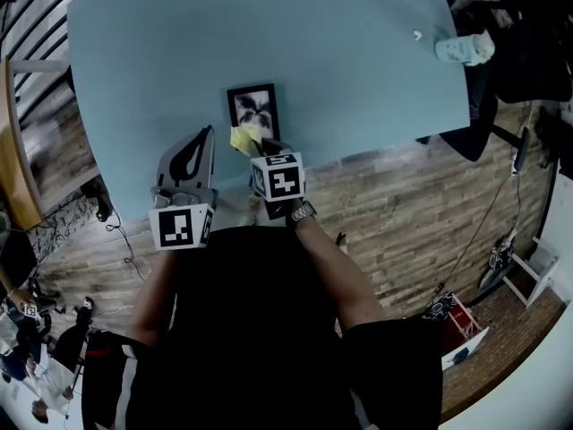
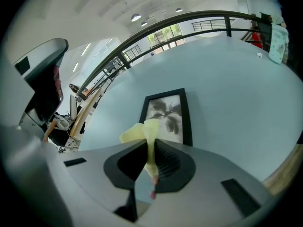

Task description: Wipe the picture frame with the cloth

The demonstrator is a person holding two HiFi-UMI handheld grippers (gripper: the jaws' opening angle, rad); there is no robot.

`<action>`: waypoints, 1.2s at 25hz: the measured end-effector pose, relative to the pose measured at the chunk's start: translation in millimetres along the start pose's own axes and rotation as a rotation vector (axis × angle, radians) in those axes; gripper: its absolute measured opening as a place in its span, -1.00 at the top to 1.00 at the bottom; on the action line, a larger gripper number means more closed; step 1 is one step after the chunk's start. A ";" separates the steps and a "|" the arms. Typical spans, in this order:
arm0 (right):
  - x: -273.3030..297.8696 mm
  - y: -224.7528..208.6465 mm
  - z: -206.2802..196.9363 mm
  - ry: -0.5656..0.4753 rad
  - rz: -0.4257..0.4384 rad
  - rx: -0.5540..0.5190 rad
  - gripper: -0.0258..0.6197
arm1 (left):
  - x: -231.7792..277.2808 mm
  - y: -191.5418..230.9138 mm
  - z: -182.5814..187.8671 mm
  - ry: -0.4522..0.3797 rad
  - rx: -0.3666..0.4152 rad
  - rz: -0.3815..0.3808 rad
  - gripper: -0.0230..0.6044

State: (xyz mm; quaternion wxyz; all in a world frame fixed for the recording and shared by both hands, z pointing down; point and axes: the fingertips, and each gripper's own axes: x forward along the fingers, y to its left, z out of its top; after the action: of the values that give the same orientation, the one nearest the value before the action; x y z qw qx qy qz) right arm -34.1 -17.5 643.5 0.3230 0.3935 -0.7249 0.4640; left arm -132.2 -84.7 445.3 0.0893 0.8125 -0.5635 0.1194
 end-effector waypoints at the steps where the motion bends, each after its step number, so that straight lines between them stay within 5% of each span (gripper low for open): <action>1: -1.7 -4.7 0.0 -0.004 -0.007 0.011 0.81 | 1.4 -1.8 0.6 0.000 0.002 -0.006 0.93; 17: -24.1 -43.9 6.7 -0.055 -0.083 0.083 0.81 | 13.3 -15.3 6.6 -0.012 0.015 -0.062 0.93; 30: -26.2 -14.8 64.2 -0.122 -0.016 0.000 0.81 | -7.0 7.7 15.6 -0.030 0.001 0.036 0.93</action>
State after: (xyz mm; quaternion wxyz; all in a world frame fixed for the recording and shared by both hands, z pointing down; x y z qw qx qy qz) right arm -15.2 -73.8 604.7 0.2822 0.4269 -0.7400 0.4364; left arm -140.3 -85.5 428.5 0.0782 0.8041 -0.5791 0.1091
